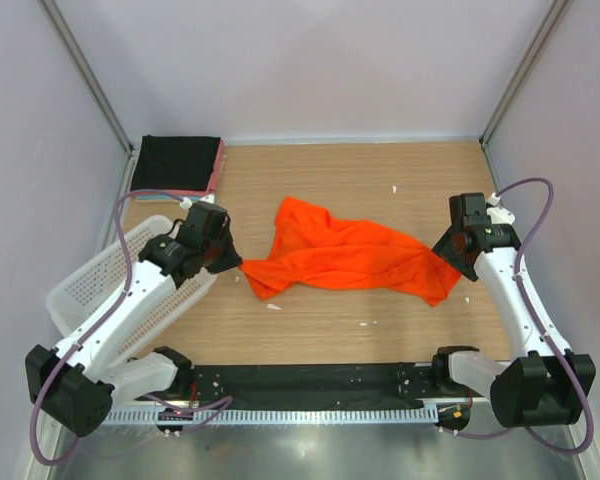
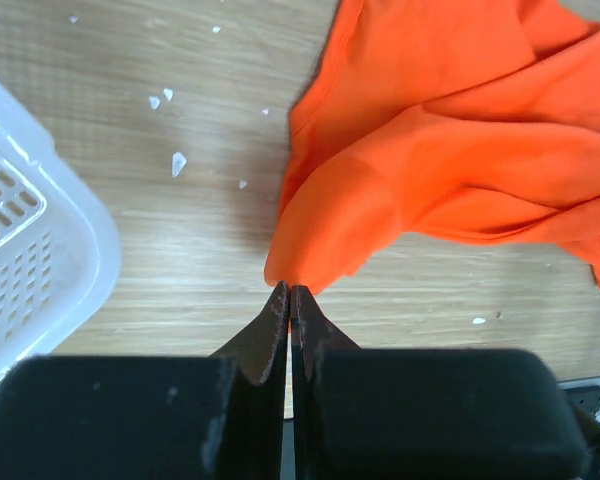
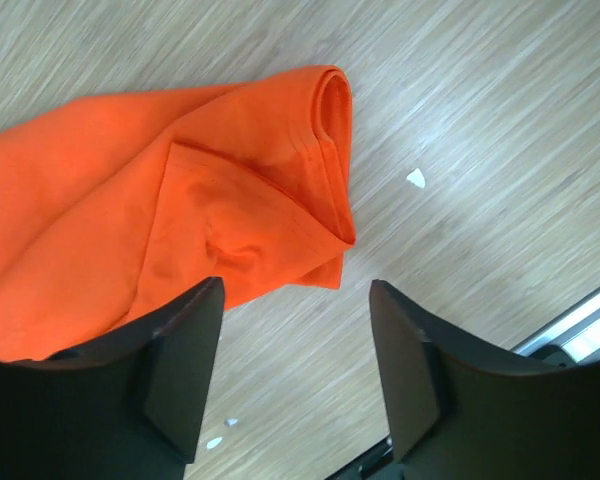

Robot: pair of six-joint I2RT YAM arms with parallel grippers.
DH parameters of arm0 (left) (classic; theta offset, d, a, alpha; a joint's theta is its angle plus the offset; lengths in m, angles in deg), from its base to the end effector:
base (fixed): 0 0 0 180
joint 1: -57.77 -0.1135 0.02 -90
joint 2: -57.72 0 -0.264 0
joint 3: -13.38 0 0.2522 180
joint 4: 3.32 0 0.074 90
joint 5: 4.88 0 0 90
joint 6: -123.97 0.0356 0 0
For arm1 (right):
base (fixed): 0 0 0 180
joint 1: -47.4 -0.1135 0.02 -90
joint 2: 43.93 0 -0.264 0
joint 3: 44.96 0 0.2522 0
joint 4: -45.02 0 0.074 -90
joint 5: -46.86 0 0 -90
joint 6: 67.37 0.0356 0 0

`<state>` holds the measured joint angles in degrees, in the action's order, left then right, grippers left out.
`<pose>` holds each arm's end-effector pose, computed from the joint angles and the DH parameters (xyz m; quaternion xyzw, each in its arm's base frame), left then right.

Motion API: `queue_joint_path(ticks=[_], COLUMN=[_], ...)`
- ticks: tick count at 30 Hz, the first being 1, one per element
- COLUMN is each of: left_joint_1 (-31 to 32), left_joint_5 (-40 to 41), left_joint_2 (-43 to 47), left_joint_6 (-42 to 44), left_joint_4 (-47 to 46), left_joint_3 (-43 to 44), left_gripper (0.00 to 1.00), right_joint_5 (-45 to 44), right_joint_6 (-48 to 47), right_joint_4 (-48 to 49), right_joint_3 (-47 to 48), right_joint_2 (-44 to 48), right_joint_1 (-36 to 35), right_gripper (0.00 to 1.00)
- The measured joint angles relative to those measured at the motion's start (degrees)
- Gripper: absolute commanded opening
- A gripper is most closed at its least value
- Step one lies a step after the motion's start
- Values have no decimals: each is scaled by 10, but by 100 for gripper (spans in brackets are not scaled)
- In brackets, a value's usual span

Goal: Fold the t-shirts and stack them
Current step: Flatten the tshirt out

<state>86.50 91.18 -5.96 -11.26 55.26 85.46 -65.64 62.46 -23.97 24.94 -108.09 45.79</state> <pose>0.1969 -0.1037 0.3029 -0.1525 0.9266 -0.1649 0.3016 0.2043 -0.0079 0.2809 0.3550 0.8868 -0.0973 0.2794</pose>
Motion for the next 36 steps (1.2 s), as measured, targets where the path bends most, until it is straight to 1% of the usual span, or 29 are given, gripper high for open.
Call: queue_joint_path(ticks=[2,7,10,13,16,19,22,27,31,36], left_joint_1=[0,0,0,0,0,0,0,0,0,0], left_joint_5=[-1,19,22,15,3,-11,-21,-32,-33,-32], left_joint_2=[10,69,94,98,100,101,101,101,101,101], left_joint_6=[-1,3,7,8,9,8,7,7,7,7], left_joint_4=[4,13,16,14,4,-7,-14,-29,-40,-45], left_joint_3=[-13,-14,-12,-12,-24,-48,-66,-76,-78,-81], left_gripper=[0,0,0,0,0,0,0,0,0,0], right_joint_5=[15,54,75,103,129,152,170,182,179,179], right_joint_6=[6,37,64,88,103,126,155,197,218,232], right_joint_4=[-9,-19,-12,9,19,28,41,42,37,21], right_joint_3=[5,2,-27,-79,-90,-57,-15,15,68,130], right_joint_2=[0,2,8,9,-20,-90,-157,-203,-254,-320], right_joint_1=[3,16,25,33,48,57,57,57,47,33], right_gripper=[71,71,68,65,61,56,54,50,45,42])
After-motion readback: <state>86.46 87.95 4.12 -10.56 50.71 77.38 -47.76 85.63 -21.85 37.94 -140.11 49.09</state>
